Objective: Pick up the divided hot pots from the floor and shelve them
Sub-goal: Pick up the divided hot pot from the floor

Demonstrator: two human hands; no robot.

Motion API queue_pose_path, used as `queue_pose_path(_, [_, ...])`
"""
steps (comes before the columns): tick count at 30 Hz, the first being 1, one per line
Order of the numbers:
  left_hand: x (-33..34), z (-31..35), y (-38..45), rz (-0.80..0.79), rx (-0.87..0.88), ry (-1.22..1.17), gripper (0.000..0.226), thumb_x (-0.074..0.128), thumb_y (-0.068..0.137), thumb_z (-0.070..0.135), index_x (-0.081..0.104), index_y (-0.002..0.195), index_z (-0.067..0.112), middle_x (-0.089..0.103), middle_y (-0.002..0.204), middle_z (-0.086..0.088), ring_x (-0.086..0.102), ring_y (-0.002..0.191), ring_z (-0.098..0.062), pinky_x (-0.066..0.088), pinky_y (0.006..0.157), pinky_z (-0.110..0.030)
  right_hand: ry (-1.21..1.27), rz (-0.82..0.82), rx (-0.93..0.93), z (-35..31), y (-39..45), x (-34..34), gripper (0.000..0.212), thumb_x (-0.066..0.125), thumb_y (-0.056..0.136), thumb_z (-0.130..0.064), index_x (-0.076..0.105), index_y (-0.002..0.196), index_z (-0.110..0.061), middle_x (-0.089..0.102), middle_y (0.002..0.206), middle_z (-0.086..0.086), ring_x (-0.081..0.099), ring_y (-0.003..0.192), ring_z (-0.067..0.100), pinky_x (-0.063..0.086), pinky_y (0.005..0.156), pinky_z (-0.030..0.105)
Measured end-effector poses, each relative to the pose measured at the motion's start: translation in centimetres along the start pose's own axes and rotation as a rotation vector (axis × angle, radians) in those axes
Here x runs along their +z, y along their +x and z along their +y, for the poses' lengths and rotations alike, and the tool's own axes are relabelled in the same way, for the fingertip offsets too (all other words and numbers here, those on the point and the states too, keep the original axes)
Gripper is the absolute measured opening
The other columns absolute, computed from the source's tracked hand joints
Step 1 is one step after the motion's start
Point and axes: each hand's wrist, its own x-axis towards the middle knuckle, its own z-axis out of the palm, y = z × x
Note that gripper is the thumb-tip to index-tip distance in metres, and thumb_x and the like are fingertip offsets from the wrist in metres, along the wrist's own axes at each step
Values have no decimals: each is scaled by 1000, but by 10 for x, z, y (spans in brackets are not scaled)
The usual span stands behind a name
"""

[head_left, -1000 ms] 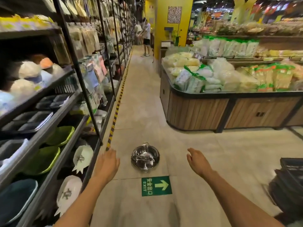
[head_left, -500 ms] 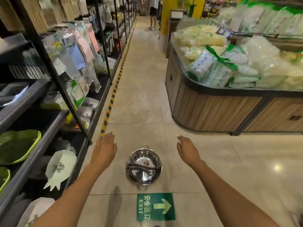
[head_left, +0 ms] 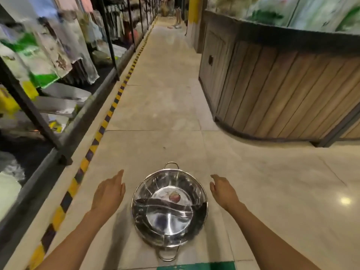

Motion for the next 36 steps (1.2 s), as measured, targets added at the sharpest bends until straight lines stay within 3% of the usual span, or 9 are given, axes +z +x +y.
queue_pose_path(3, [91, -20, 17, -30, -44, 0, 55, 40, 94, 24, 20, 144, 12, 66, 111, -17, 62, 95, -35, 50, 80, -42, -16, -14, 36, 47, 28, 79, 41, 37, 97, -23, 38, 136, -9, 52, 132, 19, 50, 120, 33, 44, 96, 38])
queue_pose_path(9, [193, -41, 25, -114, -14, -145, 51, 30, 98, 28, 16, 146, 18, 45, 139, -16, 49, 119, -35, 43, 98, -44, 21, 5, 23, 90, 42, 154, 36, 35, 97, -18, 41, 131, -11, 66, 105, 20, 61, 95, 36, 49, 79, 40])
queue_pose_path(17, [203, -46, 27, -203, -15, -225, 45, 31, 97, 28, 22, 141, 22, 52, 128, -18, 52, 114, -34, 45, 95, -44, 68, -15, 2, 96, 43, 170, 48, 38, 95, -9, 27, 141, -10, 67, 92, 21, 62, 82, 36, 44, 67, 34])
queue_pose_path(21, [198, -40, 33, -197, 11, -302, 36, 34, 97, 27, 32, 133, 20, 56, 118, -17, 56, 105, -33, 48, 92, -48, 74, -14, 29, 92, 46, 171, 53, 39, 93, -5, 22, 144, -8, 67, 96, 24, 62, 85, 38, 48, 71, 37])
queue_pose_path(30, [197, -25, 39, -211, -101, -368, 51, 47, 84, -8, 38, 133, 2, 51, 106, -25, 49, 102, -35, 41, 91, -44, 199, 70, 120, 80, 51, 162, 54, 45, 75, 13, 57, 121, -12, 72, 96, 19, 65, 90, 38, 50, 87, 35])
queue_pose_path(33, [178, -23, 39, -193, -146, -406, 53, 49, 84, -9, 41, 134, 7, 53, 107, -26, 49, 104, -36, 40, 93, -45, 233, 58, 139, 71, 48, 147, 56, 46, 74, 14, 60, 120, -16, 73, 98, 16, 66, 92, 35, 51, 90, 34])
queue_pose_path(36, [136, -19, 39, -160, -159, -434, 55, 52, 83, -8, 42, 134, 9, 53, 108, -27, 50, 103, -39, 41, 91, -42, 269, 69, 127, 56, 43, 114, 56, 49, 77, 11, 58, 123, -20, 74, 99, 12, 67, 94, 32, 49, 84, 26])
